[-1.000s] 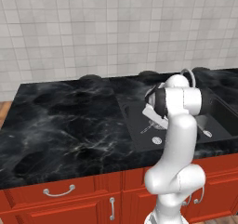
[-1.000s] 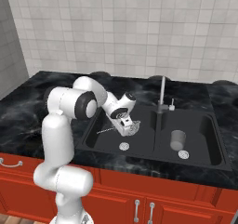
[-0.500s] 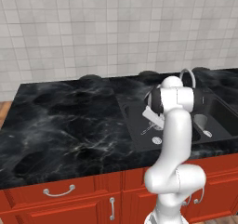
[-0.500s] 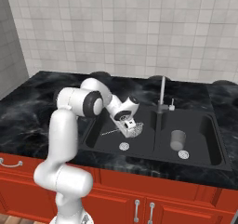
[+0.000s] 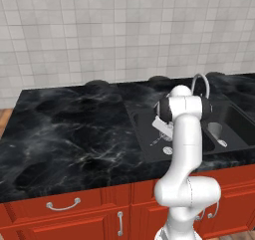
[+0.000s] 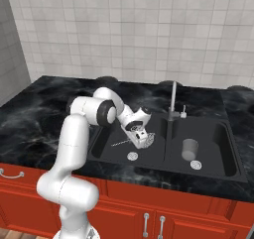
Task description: Place the strainer in the left basin and the glass cup in the right basin of the sink.
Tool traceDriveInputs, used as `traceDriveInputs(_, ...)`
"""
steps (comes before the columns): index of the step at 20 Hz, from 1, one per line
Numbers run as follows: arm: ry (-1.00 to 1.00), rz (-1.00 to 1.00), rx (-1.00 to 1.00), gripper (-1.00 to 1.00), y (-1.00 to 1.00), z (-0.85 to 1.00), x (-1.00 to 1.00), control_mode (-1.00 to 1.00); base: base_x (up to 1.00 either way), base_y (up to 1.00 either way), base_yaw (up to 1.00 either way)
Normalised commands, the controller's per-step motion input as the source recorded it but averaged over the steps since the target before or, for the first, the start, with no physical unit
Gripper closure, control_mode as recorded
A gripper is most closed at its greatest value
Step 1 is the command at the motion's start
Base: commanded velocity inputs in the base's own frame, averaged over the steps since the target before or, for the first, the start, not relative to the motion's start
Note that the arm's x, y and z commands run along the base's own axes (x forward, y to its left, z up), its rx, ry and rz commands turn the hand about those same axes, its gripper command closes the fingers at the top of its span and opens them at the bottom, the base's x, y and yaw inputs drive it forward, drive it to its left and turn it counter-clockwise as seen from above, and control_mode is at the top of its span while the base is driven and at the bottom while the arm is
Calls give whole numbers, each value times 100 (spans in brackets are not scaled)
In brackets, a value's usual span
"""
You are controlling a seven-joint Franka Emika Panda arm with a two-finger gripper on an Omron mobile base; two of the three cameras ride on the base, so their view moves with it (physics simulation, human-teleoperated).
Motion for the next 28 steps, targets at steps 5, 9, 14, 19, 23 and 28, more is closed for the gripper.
traceDriveInputs(5,0,0,0,100,-6,-45,15,-100,0,0,0)
traceDriveInputs(9,0,2,0,100,-4,-42,3,-100,0,0,0)
traceDriveInputs(14,0,8,-2,100,0,-48,-16,-100,0,0,0)
traceDriveInputs(19,0,14,-6,100,-3,-47,-58,-100,0,0,0)
traceDriveInputs(23,-1,12,-6,-100,-15,-18,-59,-100,0,0,0)
traceDriveInputs(28,-8,7,0,-100,-21,27,-44,-100,0,0,0)
